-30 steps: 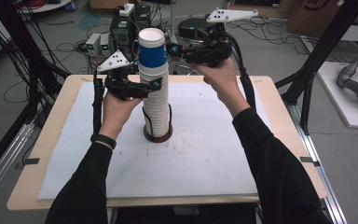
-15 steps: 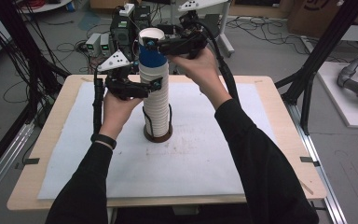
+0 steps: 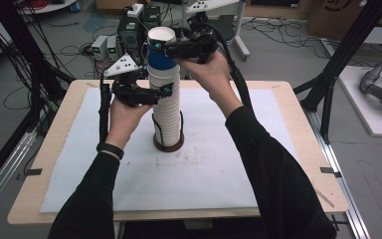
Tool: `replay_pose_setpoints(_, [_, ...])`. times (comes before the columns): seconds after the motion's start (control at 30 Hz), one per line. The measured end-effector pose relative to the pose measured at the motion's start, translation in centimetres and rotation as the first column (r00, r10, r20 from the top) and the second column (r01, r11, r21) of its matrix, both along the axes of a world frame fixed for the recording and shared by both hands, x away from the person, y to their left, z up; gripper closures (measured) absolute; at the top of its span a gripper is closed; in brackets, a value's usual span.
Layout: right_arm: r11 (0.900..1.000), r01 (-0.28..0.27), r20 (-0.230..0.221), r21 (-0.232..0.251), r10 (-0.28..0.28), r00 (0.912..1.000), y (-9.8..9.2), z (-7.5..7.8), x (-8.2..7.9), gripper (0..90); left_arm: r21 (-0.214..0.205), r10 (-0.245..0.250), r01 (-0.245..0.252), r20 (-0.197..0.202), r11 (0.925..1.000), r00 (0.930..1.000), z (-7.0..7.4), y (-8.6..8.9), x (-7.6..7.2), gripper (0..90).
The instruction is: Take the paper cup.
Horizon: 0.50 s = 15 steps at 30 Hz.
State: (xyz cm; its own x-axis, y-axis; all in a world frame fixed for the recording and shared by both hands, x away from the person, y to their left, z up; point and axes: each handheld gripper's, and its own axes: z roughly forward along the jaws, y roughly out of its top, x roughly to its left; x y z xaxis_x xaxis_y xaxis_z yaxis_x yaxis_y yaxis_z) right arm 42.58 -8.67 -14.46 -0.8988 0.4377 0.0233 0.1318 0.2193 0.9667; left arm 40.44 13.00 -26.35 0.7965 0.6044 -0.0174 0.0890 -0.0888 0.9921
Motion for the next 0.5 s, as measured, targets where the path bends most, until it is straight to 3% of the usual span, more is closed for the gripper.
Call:
replay_pose_setpoints(0.27, [0.9978, -0.004, 0.071, 0.067, -0.001, 0.9975, -0.7, 1.6, -0.9, 30.0, -0.001, 0.0, 0.0, 0.0, 1.0, 1.0, 0.0, 0.0, 0.0, 11.9])
replay_pose_setpoints(0.33, [0.9966, 0.004, 0.108, 0.083, -0.013, 0.9941, -1.0, 2.4, -1.4, 30.0, 0.0, 0.0, 0.0, 0.001, 1.0, 1.0, 0.0, 0.0, 0.0, 11.9])
replay_pose_setpoints(0.5, [0.9922, -0.005, 0.144, 0.124, -0.014, 0.9894, -1.5, 3.3, -2.1, 30.0, 0.004, 0.0, 0.0, 0.002, 1.0, 1.0, 0.0, 0.1, 0.0, 11.9])
